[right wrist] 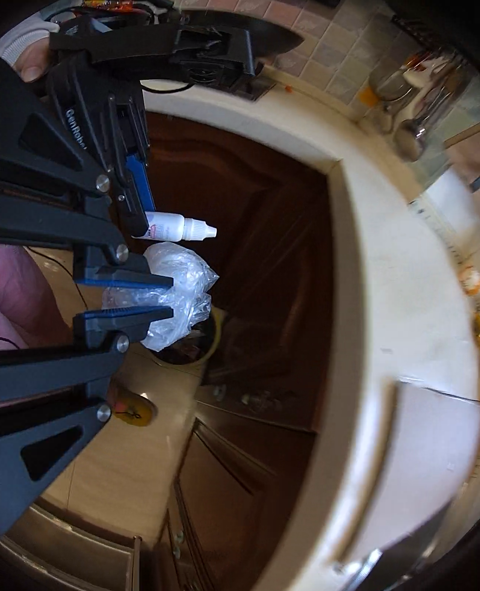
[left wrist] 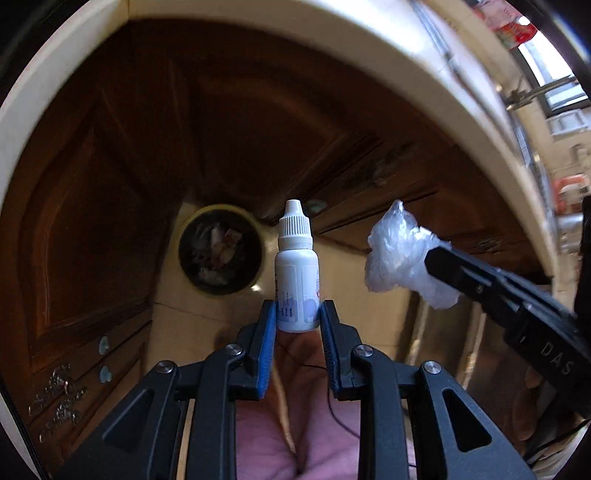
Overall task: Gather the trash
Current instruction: 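Carry the dropper bottle and plastic bag down over the black floor bin, then open the left tool to drop the bottle while the right tool releases the plastic bag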
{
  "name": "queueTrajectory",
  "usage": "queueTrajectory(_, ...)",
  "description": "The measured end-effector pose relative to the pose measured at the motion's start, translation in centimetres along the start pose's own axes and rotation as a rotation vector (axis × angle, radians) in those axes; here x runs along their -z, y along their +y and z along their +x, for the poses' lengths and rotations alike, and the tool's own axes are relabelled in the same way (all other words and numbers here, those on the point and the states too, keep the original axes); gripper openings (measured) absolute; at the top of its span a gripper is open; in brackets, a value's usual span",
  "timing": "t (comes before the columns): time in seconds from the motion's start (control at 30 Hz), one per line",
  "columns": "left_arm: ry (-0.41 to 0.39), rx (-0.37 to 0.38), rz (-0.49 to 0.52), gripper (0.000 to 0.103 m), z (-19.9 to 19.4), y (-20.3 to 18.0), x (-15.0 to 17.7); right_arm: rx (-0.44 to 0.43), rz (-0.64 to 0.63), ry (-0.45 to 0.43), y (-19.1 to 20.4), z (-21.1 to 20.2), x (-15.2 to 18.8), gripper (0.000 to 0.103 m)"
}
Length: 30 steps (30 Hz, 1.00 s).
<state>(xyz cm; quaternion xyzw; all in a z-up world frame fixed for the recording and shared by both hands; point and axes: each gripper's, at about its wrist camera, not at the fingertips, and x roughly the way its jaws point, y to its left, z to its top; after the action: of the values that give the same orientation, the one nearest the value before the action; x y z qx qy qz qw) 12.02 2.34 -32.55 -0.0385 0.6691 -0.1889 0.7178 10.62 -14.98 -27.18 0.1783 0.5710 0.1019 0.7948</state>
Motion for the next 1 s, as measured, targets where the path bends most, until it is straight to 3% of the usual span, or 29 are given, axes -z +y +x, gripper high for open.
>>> queueTrajectory(0.17,0.05,-0.08,0.024,0.022,6.2,2.8,-0.1,0.006,0.003,0.06,-0.8,6.3,-0.1,0.009)
queueTrajectory(0.27,0.067,-0.057,0.052,0.023,9.5,4.1,-0.8,0.022,-0.007,0.085,-1.2,9.8,-0.6,0.009)
queueTrajectory(0.47,0.096,-0.168,0.014,0.037,14.6,7.9,-2.1,0.06,-0.041,0.155,-2.0,16.1,-1.4,0.009)
queueTrajectory(0.53,0.096,-0.174,-0.037,0.037,14.7,9.2,-2.2,0.066,-0.053,0.176,-2.0,17.6,-1.8,0.009)
queueTrajectory(0.67,0.068,-0.163,-0.129,0.048,13.5,11.1,-1.3,0.068,-0.076,0.218,-1.5,19.5,-2.1,0.01)
queueTrajectory(0.83,0.043,-0.158,-0.175,0.048,10.7,11.5,0.6,0.063,-0.118,0.25,0.4,20.2,-2.2,0.015)
queueTrajectory(1.0,-0.003,-0.166,-0.172,0.049,7.6,11.2,1.5,0.09,-0.139,0.24,2.5,19.1,-2.2,0.035)
